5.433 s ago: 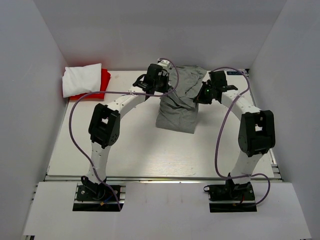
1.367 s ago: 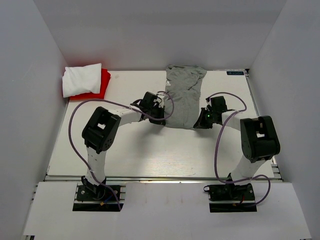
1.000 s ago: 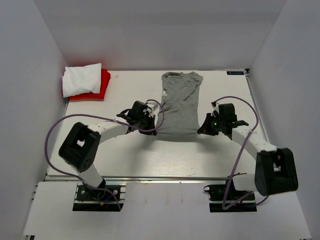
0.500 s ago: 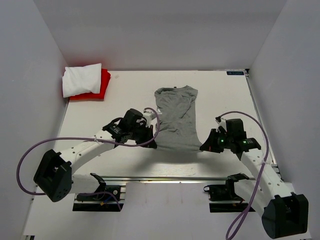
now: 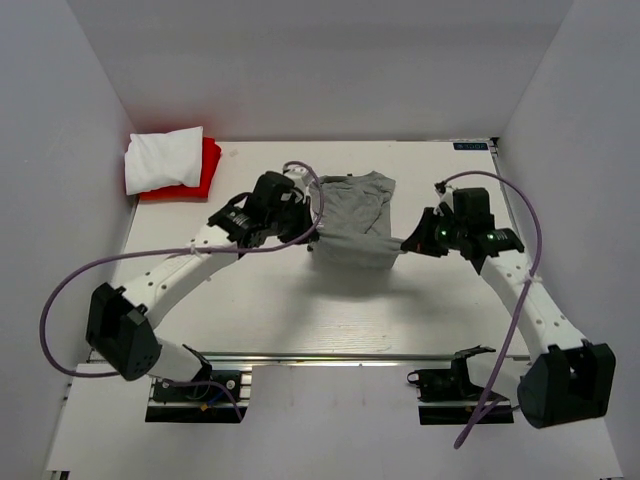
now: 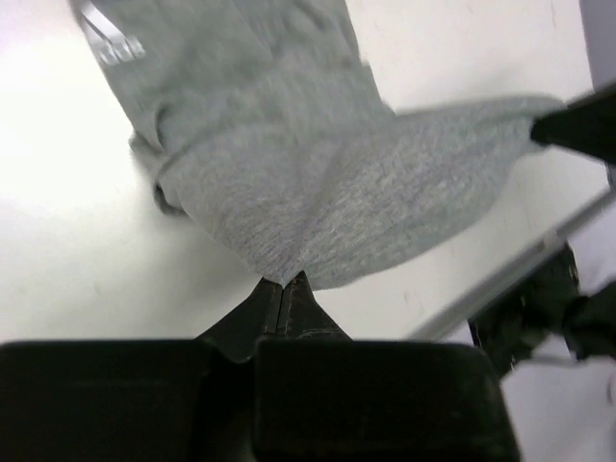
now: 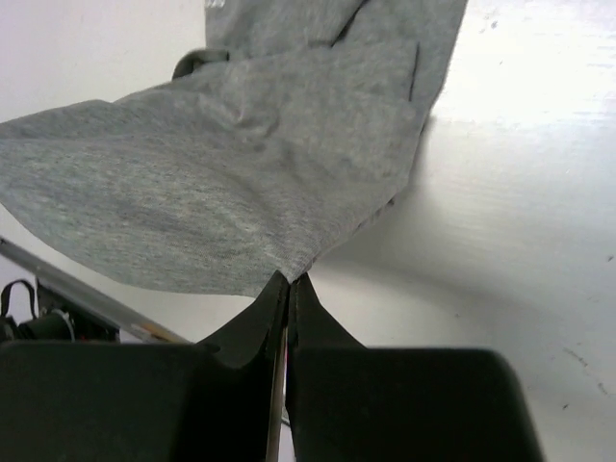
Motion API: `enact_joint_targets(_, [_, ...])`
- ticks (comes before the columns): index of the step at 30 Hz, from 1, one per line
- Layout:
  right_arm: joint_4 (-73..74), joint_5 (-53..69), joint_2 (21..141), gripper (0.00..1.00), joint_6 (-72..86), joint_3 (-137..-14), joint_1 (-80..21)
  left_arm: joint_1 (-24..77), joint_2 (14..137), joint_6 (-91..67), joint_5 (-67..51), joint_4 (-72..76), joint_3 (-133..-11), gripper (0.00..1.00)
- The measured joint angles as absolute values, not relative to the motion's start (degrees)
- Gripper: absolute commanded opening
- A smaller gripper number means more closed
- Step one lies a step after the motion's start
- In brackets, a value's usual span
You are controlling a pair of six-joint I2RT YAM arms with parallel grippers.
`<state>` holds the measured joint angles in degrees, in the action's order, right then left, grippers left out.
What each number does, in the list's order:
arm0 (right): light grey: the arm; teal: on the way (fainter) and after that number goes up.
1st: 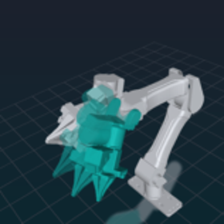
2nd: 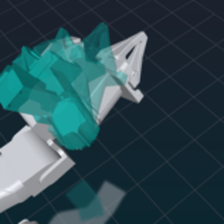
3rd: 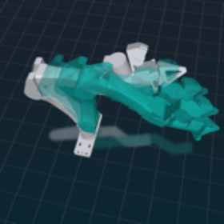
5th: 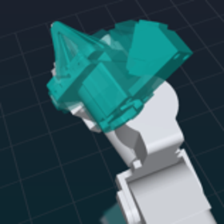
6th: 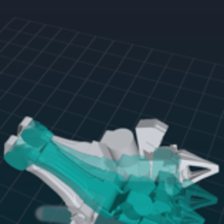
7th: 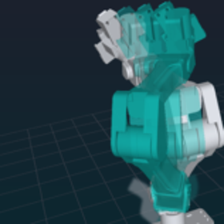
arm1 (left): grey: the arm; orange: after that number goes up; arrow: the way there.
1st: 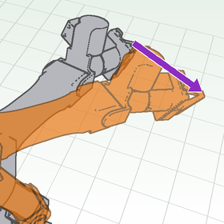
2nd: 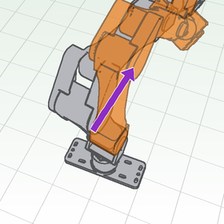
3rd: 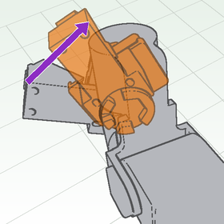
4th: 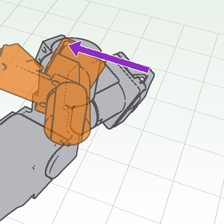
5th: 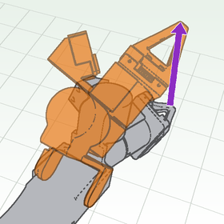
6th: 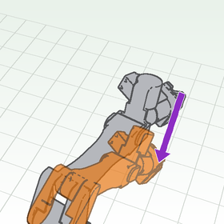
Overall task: Fold and stack the t-shirts
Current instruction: Fold the long partially folded tshirt into a neat square
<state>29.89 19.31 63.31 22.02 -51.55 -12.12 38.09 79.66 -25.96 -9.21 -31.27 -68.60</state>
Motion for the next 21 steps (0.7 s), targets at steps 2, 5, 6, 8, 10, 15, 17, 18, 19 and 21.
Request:
enact_joint_targets(2, [29.5, 18.1, 66.4, 0.0, 22.0, -54.0, -12.1, 37.8, 83.5, -26.0, -6.6, -31.4, -72.0, 0.0])
enact_joint_targets(5, [28.9, 16.2, 70.3, 0.0, 22.0, -57.6, -12.1, 37.3, 90.1, -26.0, -3.3, -33.1, -77.2, 0.0])
enact_joint_targets(6, [28.6, 15.5, 71.1, 0.0, 22.0, -58.4, -12.0, 37.1, 92.3, -26.0, -2.0, -33.7, -78.8, 0.0])
enact_joint_targets(8, [28.2, 14.5, 73.8, 0.0, 22.0, -61.3, -12.0, 36.6, 95.2, -26.0, -0.1, -34.7, -81.2, 0.0])
enact_joint_targets(10, [27.9, 13.8, 75.7, 0.0, 22.0, -63.6, -12.0, 36.0, 96.8, -26.0, 1.2, -35.6, -83.2, 0.0])
enact_joint_targets(15, [27.0, 13.3, 81.1, 0.0, 21.5, -69.3, -11.8, 34.4, 98.7, -24.9, 3.4, -36.7, -89.3, 0.0])
enact_joint_targets(17, [26.9, 13.2, 83.2, 0.0, 21.3, -71.5, -11.6, 34.0, 99.1, -24.4, 3.8, -36.9, -91.7, 0.0])
enact_joint_targets(18, [27.0, 13.2, 84.3, 0.0, 21.2, -72.7, -11.5, 33.8, 99.4, -24.1, 4.0, -36.9, -92.6, 0.0])
enact_joint_targets(19, [27.0, 13.1, 85.3, 0.0, 21.1, -73.9, -11.4, 33.6, 99.6, -23.8, 4.0, -37.0, -93.5, 0.0])
enact_joint_targets(21, [27.0, 13.2, 87.2, 0.0, 20.9, -76.2, -11.2, 33.1, 100.7, -23.2, 4.0, -37.1, -95.5, 0.0])
